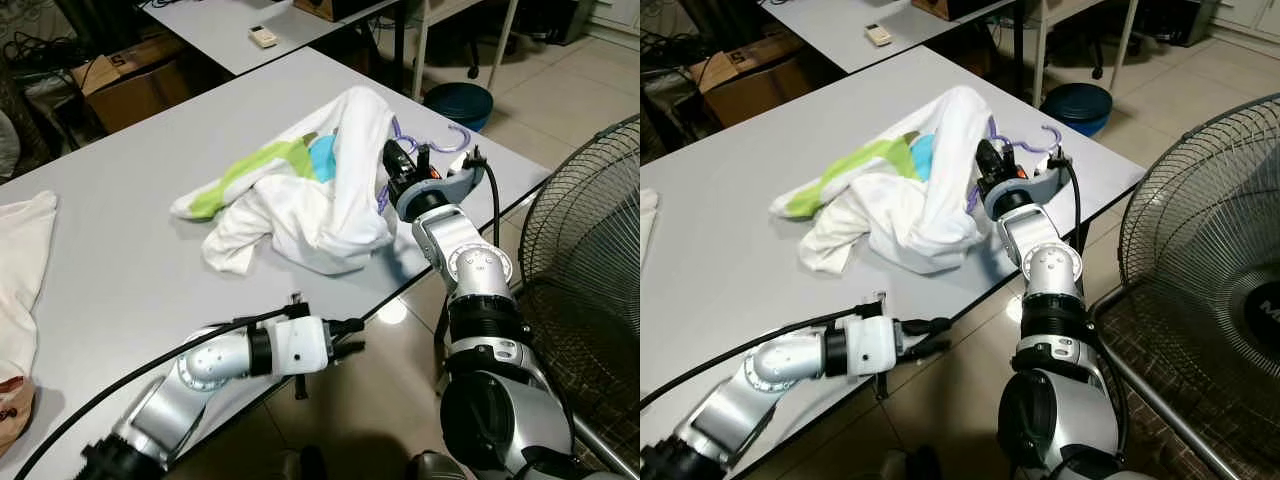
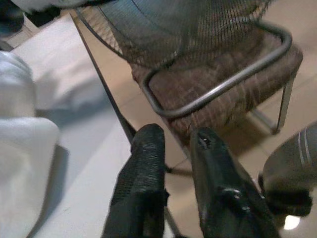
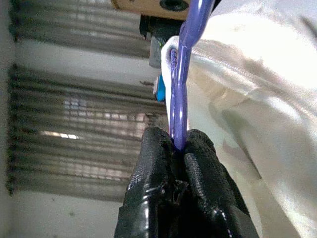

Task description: Hang hanger

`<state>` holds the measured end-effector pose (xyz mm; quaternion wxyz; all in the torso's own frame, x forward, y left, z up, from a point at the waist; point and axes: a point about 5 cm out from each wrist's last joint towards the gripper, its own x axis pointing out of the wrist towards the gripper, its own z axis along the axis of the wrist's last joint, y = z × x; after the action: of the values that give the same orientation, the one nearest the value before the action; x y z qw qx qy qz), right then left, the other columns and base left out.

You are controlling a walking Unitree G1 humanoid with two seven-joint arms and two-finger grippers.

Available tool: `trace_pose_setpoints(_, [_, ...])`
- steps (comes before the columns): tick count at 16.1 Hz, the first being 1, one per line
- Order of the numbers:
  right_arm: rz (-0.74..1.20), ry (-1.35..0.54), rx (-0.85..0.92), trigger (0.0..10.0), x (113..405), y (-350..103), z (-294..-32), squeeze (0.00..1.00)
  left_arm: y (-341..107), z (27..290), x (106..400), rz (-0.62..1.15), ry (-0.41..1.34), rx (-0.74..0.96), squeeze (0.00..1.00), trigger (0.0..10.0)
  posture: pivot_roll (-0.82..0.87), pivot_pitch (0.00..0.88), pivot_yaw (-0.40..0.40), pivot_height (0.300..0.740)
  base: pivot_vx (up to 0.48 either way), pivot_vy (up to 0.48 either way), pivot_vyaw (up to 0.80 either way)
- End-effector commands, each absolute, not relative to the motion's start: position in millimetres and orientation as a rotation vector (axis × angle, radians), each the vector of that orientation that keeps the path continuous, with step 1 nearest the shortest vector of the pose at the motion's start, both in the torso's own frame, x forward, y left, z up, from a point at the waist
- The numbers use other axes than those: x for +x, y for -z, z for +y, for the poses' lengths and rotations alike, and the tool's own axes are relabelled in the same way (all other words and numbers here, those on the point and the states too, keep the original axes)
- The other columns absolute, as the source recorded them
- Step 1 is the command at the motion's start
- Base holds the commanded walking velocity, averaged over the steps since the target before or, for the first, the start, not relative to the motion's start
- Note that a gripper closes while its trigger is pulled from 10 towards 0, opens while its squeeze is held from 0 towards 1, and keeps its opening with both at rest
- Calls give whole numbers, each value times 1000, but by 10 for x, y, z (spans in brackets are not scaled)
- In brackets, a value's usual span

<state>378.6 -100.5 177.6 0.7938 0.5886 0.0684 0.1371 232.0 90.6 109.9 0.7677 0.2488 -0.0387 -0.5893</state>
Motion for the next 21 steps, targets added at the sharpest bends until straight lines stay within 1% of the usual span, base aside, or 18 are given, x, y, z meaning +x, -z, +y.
trace_pose_setpoints(1, [143,-354,1205,10000,3793,-1880,-902,0,-1137,954,2294,-86,1263,497,886,10000,-133,83,159,740,0,0,0])
trace_pose_setpoints(2, [129,-383,1216,10000,3780,-1890,-905,0,-1119,1008,2256,-62,1228,467,0,10000,-125,83,153,740,0,0,0])
trace_pose_setpoints(4, [94,-423,1224,10000,3731,-1931,-976,0,-1105,1213,2217,-19,1112,411,0,10000,-113,83,155,740,0,0,0])
trace_pose_setpoints(5, [60,-448,1232,10000,3676,-1985,-1055,0,-1142,1345,2226,-12,1021,363,0,10000,-108,84,159,740,0,0,800])
trace_pose_setpoints(7, [33,-531,1171,10000,3541,-2066,-1145,0,-1221,1529,2283,-23,875,283,0,10000,-109,83,171,740,0,0,800])
trace_pose_setpoints(9, [-3,-573,998,10000,3395,-2148,-1232,0,-1307,1656,2327,-33,763,198,0,10000,-135,84,186,740,0,0,800])
trace_pose_setpoints(10, [-14,-572,861,10000,3287,-2188,-1302,0,-1366,1688,2341,-47,713,138,0,10000,-140,86,179,740,0,0,800])
trace_pose_setpoints(11, [11,-536,738,10000,3074,-2209,-1422,0,-1460,1633,2366,-78,636,36,0,10000,-134,92,167,740,0,0,800])
trace_pose_setpoints(14, [31,-550,666,10000,2740,-2268,-1435,0,-1549,1517,2349,-84,540,-112,0,10000,-117,102,172,740,0,0,800])
trace_pose_setpoints(16, [2,-532,622,10000,2679,-2318,-1452,0,-1563,1493,2341,-84,519,-145,0,10000,-119,105,171,740,0,0,800])
trace_pose_setpoints(17, [-49,-466,586,10000,2677,-2368,-1511,0,-1561,1480,2356,-80,499,-151,0,10000,-135,105,171,740,0,0,800])
trace_pose_setpoints(18, [-71,-444,576,10000,2673,-2394,-1529,0,-1560,1477,2363,-76,491,-152,0,10000,-140,104,173,740,0,0,800])
trace_pose_setpoints(20, [-94,-377,581,10000,2635,-2384,-1609,0,-1550,1420,2383,-64,491,-140,0,10000,-157,105,152,740,0,0,800])
trace_pose_setpoints(21, [-93,-315,590,10000,2595,-2327,-1716,0,-1544,1397,2362,-59,471,-157,0,10000,-154,99,153,740,0,0,800])
